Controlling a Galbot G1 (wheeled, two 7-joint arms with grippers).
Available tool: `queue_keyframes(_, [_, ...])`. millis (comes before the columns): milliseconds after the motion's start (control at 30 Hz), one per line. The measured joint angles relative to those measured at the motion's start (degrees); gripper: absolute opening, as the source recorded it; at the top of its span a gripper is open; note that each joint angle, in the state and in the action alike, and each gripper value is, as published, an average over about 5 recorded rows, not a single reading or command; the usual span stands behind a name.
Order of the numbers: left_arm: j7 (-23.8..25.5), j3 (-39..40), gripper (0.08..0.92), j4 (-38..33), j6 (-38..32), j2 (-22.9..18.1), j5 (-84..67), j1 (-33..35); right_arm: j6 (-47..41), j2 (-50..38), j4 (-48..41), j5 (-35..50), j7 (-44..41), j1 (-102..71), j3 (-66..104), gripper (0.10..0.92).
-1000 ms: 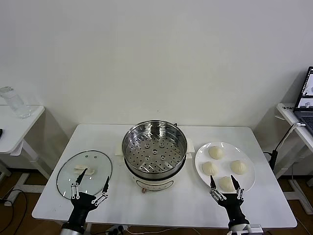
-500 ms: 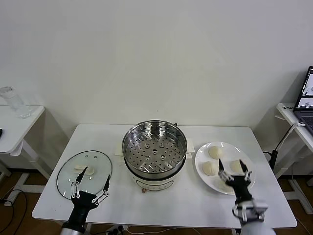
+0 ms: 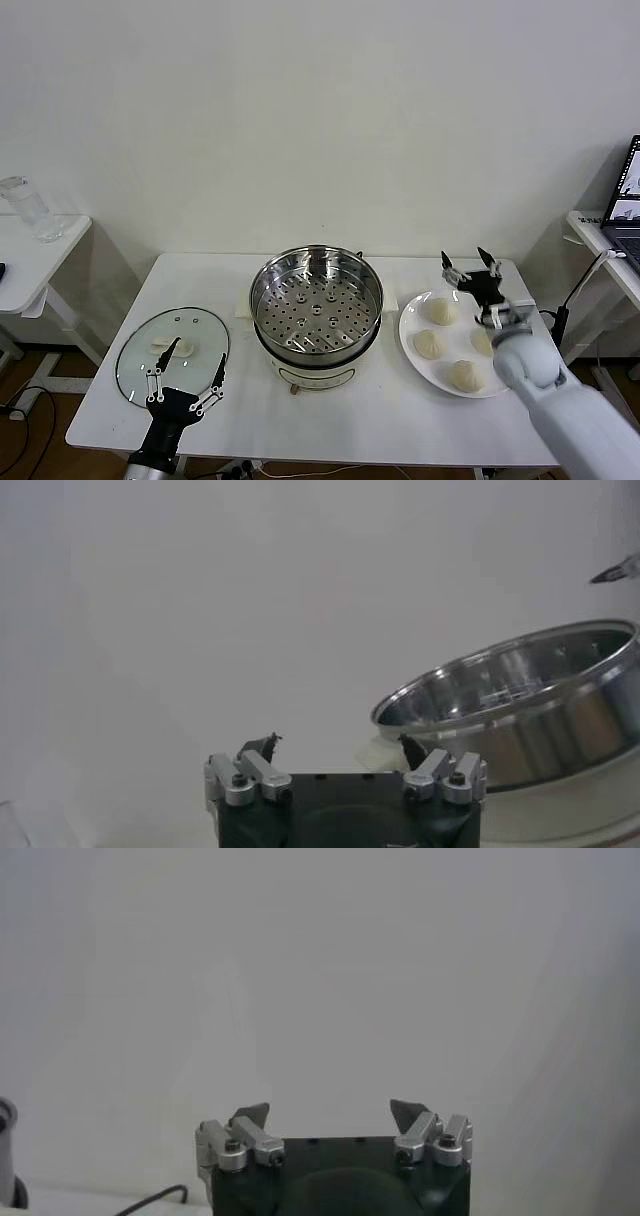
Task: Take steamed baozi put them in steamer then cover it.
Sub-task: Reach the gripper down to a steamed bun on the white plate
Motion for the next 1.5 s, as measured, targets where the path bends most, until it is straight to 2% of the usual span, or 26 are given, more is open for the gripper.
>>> queue_keyframes(200, [0.0, 0.1, 0.823, 0.0, 0.1, -0.1, 0.0, -0.2, -1.1, -1.4, -9.5, -4.6, -17.9, 13.4, -11.0, 0.823])
queue_keyframes(433, [0.1, -0.1, 0.823, 0.0, 0.4, -0.3, 0.0, -0.1, -0.6, -0.3, -19.9, -16.0, -39.9, 26.1, -20.3, 0.823])
queue_keyframes(667, [0.1, -0.5, 0.823, 0.0, 0.4, -0.8, 0.0, 0.3, 1.6, 2.3, -27.4, -28.9, -54.6, 34.0, -26.7, 0.823])
queue_keyframes(1000, [0.1, -0.7, 0.823, 0.0, 0.3, -1.5, 0.4, 0.7, 4.2, 6.9, -34.2, -42.5, -63.2, 38.1, -31.3, 0.823])
queue_keyframes(1500, [0.0, -1.1, 0.823, 0.2, 0.0, -1.8, 0.7, 0.9, 7.2, 12.0, -39.9, -53.5, -65.4, 38.9, -32.9, 0.823])
